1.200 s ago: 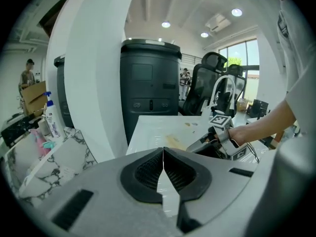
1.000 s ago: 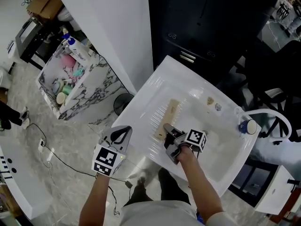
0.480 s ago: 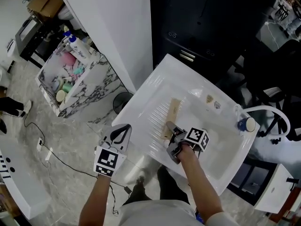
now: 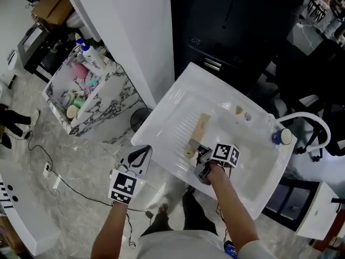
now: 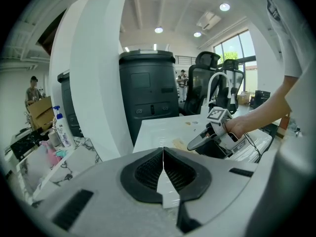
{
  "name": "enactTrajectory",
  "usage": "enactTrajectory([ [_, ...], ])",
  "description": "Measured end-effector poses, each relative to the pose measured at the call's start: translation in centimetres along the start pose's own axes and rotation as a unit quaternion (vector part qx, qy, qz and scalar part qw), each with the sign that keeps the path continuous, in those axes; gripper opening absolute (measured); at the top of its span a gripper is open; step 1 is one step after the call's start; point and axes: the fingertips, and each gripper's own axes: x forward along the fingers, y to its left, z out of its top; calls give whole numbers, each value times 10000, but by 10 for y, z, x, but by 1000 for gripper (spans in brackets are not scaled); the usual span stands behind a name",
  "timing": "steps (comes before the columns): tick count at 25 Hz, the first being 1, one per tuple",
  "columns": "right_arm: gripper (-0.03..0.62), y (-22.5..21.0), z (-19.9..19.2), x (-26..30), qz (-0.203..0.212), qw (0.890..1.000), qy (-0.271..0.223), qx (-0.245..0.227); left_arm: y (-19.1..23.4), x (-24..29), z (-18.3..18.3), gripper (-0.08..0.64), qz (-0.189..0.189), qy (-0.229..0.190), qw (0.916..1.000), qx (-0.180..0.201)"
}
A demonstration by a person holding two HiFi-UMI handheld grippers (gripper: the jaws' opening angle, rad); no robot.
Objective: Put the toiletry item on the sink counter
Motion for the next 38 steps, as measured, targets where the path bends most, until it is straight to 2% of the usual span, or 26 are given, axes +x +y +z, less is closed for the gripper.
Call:
enactTrajectory([
  [3, 219, 2, -8, 3, -210, 9960, 454, -737, 0, -3, -3, 11, 0, 26, 10000, -10],
  [5, 213, -2, -9, 1, -418, 9926, 535, -1010, 0, -5, -3, 11, -3, 14, 10000, -14],
  [10, 134, -10, -10, -4, -585, 9875, 700, -1288, 1, -6, -4, 11, -17, -11, 10000, -18],
  [12, 43, -10, -9, -5, -597, 9864, 689, -1369, 1, -5, -5, 11, -17, -11, 10000, -34],
  [20, 20, -8, -7, 2, -466, 9887, 636, -1274, 2, -4, -6, 11, -60, -10, 10000, -54],
  [27, 59, -5, -13, 11, -582, 9805, 702, -1742, 1, -2, -8, 11, -70, 27, 9999, -89],
  [31, 130, -12, -15, 7, -950, 9616, 923, -2406, -1, -3, -7, 11, -89, 37, 9999, -84],
  [33, 171, -12, -15, 6, -990, 9558, 957, -2599, -1, -3, -8, 11, -82, 39, 9999, -95],
  [35, 197, -11, -14, 5, -956, 9570, 935, -2575, 0, -4, -8, 11, -78, 31, 9999, -100],
  [38, 201, -8, -12, 0, -858, 9621, 863, -2439, -1, -4, -5, 11, -90, 2, 9999, -92],
])
